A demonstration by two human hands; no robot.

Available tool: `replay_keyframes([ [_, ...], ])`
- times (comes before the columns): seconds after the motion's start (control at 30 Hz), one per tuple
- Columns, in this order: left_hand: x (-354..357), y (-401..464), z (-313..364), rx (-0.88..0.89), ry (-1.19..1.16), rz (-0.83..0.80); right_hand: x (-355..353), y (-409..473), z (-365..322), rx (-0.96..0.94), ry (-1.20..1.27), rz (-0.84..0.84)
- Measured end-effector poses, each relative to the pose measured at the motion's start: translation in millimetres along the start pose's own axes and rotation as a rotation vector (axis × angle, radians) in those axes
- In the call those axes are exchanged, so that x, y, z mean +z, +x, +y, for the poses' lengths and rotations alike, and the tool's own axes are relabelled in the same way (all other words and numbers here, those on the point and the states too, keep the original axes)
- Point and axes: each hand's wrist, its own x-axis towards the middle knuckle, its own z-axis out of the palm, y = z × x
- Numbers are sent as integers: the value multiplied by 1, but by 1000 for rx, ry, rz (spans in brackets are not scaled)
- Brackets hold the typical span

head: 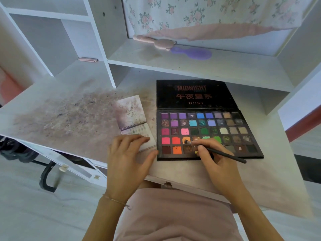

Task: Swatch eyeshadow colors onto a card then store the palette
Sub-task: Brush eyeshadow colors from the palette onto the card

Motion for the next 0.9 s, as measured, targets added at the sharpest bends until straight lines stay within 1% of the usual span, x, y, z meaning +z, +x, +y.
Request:
replay_keyframes([
  [0.07, 5, 0, 7, 95, 55, -102, 1, 0, 0, -17, -14, 31],
  [0.13, 9, -3, 8, 116, 68, -168, 0, 0, 0, -68, -67, 78],
  [0.2, 11, -5, 6, 80, 21, -165, -5, -2, 2, -129, -153, 158],
  [0.27, 13, -6, 4, 57, -13, -132, -13, -6, 7, -145, -247, 239],
  [0.33, 14, -6, 4, 57, -15, -118, -23, -8, 13, -96, -360, 285],
  [0.37, 14, -5, 4, 54, -15, -118, -28, -7, 16, -41, -433, 291],
  [0.47, 15, -3, 5, 18, -17, -130, -39, 1, 25, 202, -633, 269],
  [0.53, 15, -1, 6, 0, -15, -141, -42, 5, 26, 297, -687, 239],
  [0.73, 15, 9, 5, -7, -48, -175, -37, -2, 21, 314, -823, 197],
  [0.9, 25, 26, 9, -24, -70, -186, -38, -2, 22, 339, -742, 235],
])
